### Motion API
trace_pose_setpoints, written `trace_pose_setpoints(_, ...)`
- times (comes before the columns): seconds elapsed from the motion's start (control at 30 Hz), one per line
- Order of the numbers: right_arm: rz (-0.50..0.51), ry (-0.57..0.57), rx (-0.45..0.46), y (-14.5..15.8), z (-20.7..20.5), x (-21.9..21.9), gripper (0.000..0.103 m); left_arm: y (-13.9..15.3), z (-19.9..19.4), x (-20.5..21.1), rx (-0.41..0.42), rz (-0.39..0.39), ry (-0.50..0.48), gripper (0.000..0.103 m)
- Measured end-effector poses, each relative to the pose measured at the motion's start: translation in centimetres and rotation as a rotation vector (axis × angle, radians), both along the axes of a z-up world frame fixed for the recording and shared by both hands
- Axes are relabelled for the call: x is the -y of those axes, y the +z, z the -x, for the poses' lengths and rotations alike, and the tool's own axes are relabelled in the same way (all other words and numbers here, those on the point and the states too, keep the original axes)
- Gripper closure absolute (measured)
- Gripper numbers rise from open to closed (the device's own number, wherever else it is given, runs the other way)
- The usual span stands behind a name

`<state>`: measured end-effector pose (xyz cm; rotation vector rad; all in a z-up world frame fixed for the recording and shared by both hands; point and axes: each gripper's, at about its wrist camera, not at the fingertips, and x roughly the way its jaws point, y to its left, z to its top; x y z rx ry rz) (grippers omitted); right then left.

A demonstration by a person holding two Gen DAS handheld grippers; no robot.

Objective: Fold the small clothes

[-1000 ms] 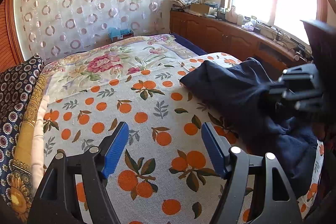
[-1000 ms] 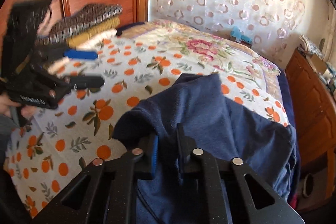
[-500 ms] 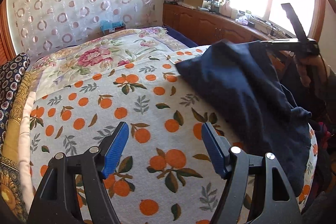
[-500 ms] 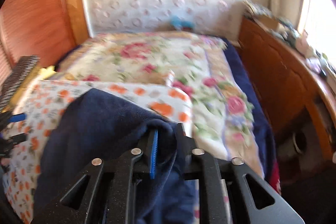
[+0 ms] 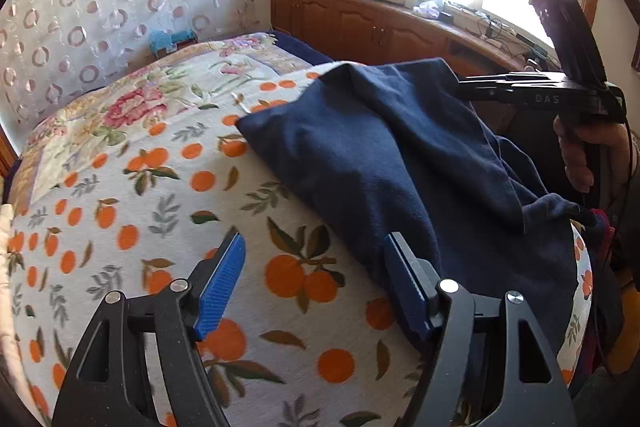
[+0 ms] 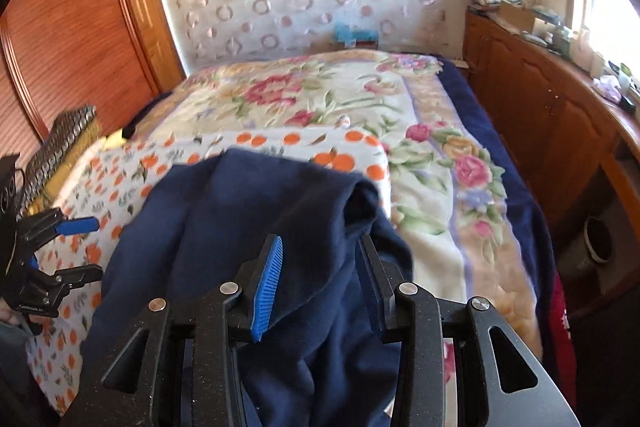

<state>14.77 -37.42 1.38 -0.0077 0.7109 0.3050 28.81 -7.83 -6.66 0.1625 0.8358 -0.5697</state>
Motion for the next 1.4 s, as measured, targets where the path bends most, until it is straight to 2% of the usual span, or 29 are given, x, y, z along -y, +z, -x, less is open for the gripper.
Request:
trace_pose_setpoints(0.1,0.033,0.01,-0.02,-0.5,-1.2,0.0,0.065,-0.6,-0.1,0.4,-0.021,0.009,-0.001,0.031)
trace_pose_setpoints(0.13,0.031,0.018,-0.022,-0.6,-1.5,0.1,0.07,-0.8,-0.1,0.5,-0.025,0.012,0.001,0.03)
trace_pose_setpoints(0.17,0.029,0.027,-0.024,-0.4,-2.0,0.2,0.089,-1.0,-0.1,0.5,-0.031,0.017,0.004,0.03)
trace_pose_setpoints(0.2,0.031,0.039,-0.026,0.0,-2.3,0.2,0.095,-1.2,-0.2,0.5,-0.04,0.022,0.008,0.03)
trace_pose_setpoints(0.33,0.042,0.075,0.046,3.1,-2.2,-0.3,0.097,-1.5,-0.1,0.7,-0.045,0.015,0.011,0.027)
trace_pose_setpoints(0.5,0.106,0.007,0.101,5.4,-3.7,1.1,0.097,-1.6,0.3,1.2,-0.037,-0.013,0.008,0.024)
trace_pose_setpoints(0.6,0.152,-0.049,0.097,5.4,-5.7,1.9,0.097,-1.7,0.3,1.5,-0.036,-0.023,0.005,0.023)
trace_pose_setpoints(0.73,0.173,-0.116,0.053,4.0,-7.4,2.5,0.097,-1.5,0.3,1.6,-0.036,-0.024,0.005,0.023)
trace_pose_setpoints(0.77,0.176,-0.136,0.045,3.7,-7.3,2.5,0.095,-1.5,0.3,1.7,-0.036,-0.024,0.005,0.023)
trace_pose_setpoints(0.83,0.172,-0.159,0.035,3.7,-7.1,2.1,0.085,-1.6,0.3,1.7,-0.036,-0.024,0.005,0.023)
trace_pose_setpoints(0.87,0.178,-0.184,0.038,3.7,-6.8,2.2,0.077,-1.5,0.3,1.7,-0.036,-0.024,0.005,0.023)
trace_pose_setpoints(0.9,0.172,-0.197,0.04,3.8,-6.3,2.3,0.074,-1.5,0.3,1.7,-0.036,-0.024,0.005,0.023)
trace_pose_setpoints(1.0,0.089,-0.168,0.03,4.3,-4.2,2.0,0.065,-1.6,0.3,1.7,-0.035,-0.025,0.005,0.023)
trace_pose_setpoints(1.1,0.039,-0.112,0.005,4.1,-1.1,2.1,0.062,-1.5,0.2,1.9,-0.034,-0.031,0.01,0.022)
trace_pose_setpoints(1.23,0.041,-0.039,-0.027,2.5,3.9,2.0,0.061,-1.4,0.2,1.8,-0.034,-0.032,0.011,0.022)
trace_pose_setpoints(1.4,0.004,-0.019,-0.041,1.0,7.9,2.7,0.059,-1.4,0.6,1.2,-0.044,-0.028,0.013,0.022)
